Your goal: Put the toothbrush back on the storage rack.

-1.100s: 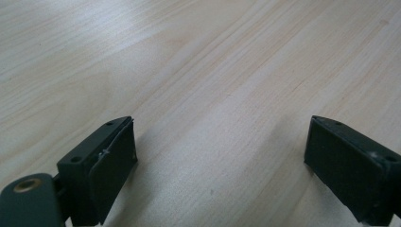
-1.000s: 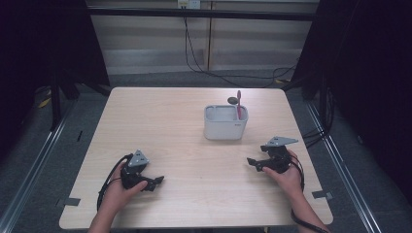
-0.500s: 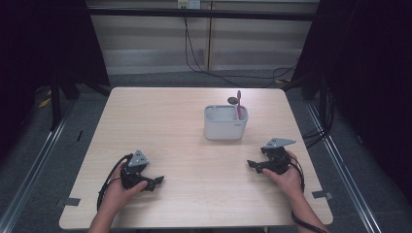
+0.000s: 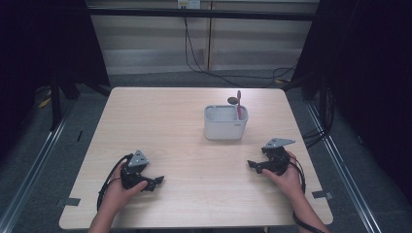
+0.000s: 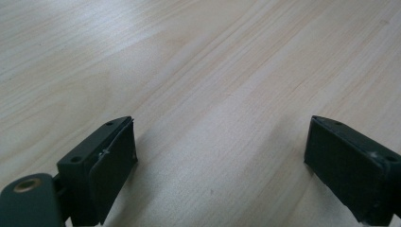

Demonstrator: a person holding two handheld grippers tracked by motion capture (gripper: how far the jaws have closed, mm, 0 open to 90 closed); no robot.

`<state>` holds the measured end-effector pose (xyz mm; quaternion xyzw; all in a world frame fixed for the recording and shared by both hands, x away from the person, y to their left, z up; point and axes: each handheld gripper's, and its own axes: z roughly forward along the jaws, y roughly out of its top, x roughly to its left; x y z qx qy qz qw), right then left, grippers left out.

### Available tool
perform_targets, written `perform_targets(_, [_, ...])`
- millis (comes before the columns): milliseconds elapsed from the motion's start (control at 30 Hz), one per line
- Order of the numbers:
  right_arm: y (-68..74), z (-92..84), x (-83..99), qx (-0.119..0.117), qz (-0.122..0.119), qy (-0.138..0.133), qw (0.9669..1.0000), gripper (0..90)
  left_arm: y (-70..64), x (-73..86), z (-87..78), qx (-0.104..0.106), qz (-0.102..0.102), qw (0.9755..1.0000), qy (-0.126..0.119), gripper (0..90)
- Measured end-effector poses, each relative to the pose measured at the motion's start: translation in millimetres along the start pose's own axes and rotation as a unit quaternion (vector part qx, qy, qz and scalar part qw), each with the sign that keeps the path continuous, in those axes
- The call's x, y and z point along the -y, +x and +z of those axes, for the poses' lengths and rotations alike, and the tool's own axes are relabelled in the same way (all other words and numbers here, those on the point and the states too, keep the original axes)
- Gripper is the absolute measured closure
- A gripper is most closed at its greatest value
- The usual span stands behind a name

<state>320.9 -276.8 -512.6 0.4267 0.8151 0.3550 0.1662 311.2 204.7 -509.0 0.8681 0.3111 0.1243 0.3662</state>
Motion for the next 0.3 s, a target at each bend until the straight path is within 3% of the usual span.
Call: perform_targets(300, [0.3,0.0,-0.1,0.001,0.001,0.0,1.0,15.7,-0.2,0.0,0.1,-0.002,0.0,1.0,0.0,9.4])
